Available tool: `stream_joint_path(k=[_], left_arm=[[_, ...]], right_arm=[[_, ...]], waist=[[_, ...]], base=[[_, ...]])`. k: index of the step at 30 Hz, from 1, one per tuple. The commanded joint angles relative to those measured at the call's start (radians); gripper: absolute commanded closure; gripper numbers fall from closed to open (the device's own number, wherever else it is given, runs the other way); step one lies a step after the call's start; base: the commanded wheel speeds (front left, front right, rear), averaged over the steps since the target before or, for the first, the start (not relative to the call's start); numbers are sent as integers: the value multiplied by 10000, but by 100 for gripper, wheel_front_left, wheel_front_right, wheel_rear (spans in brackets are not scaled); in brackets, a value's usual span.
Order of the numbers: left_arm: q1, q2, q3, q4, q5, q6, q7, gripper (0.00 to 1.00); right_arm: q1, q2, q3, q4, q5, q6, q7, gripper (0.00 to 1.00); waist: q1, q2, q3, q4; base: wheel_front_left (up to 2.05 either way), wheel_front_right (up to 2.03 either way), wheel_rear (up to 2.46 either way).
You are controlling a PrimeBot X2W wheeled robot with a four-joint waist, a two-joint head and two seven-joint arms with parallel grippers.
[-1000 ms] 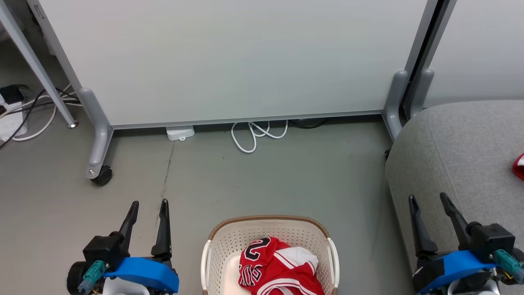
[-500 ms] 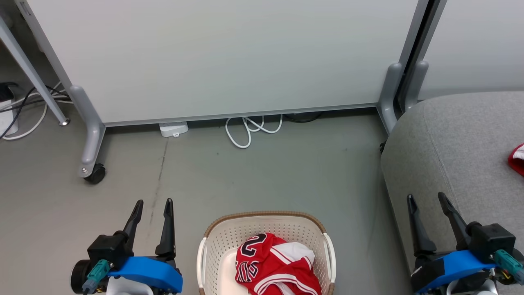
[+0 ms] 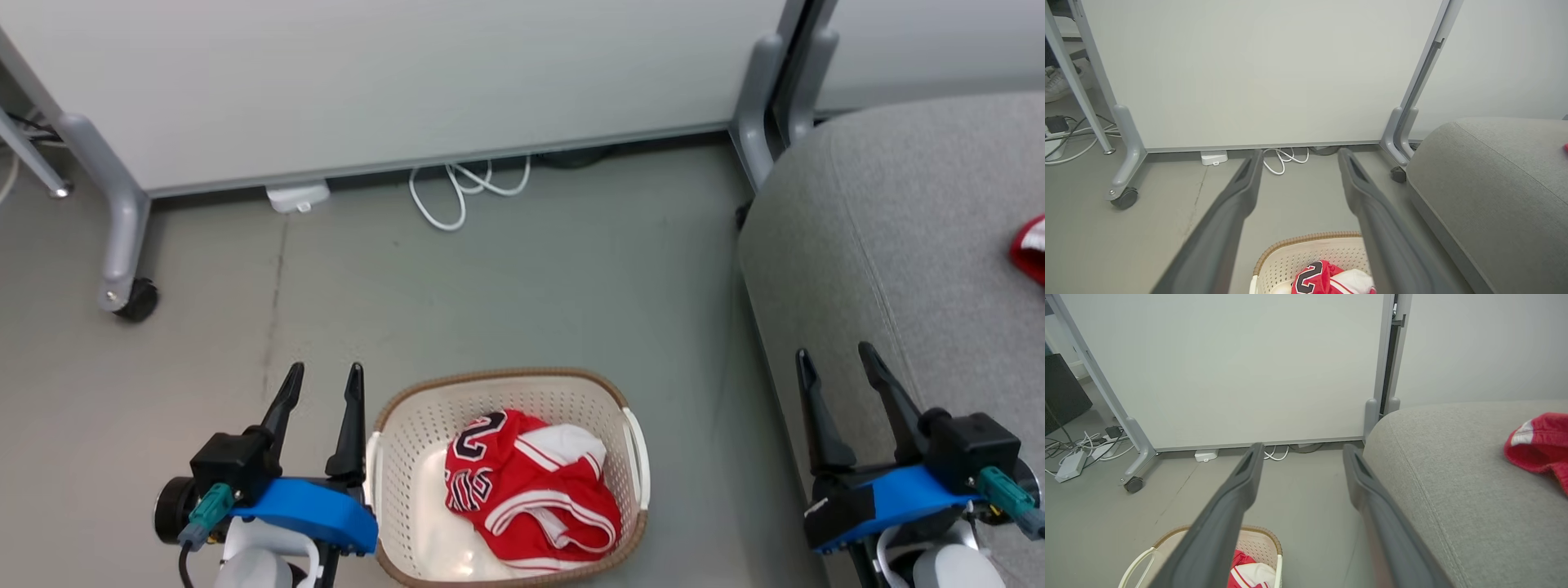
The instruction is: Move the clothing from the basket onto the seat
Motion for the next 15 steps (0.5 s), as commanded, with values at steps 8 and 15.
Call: stream_joint_path(k=[8,15], left_arm=[[-1057,261,-565,595,-76,-15,-26,0],[-2058,622,-1328,1279,-142,-15,-26,0]], right_arm=[[-945,14,378,-164,74,1,-264,0],[-1660,16,878,75,440,1,-689,0]], waist=[[0,-1,2169,-1177],[0,-1,3676,-2054]], base=[[0,0,0],[0,0,0]])
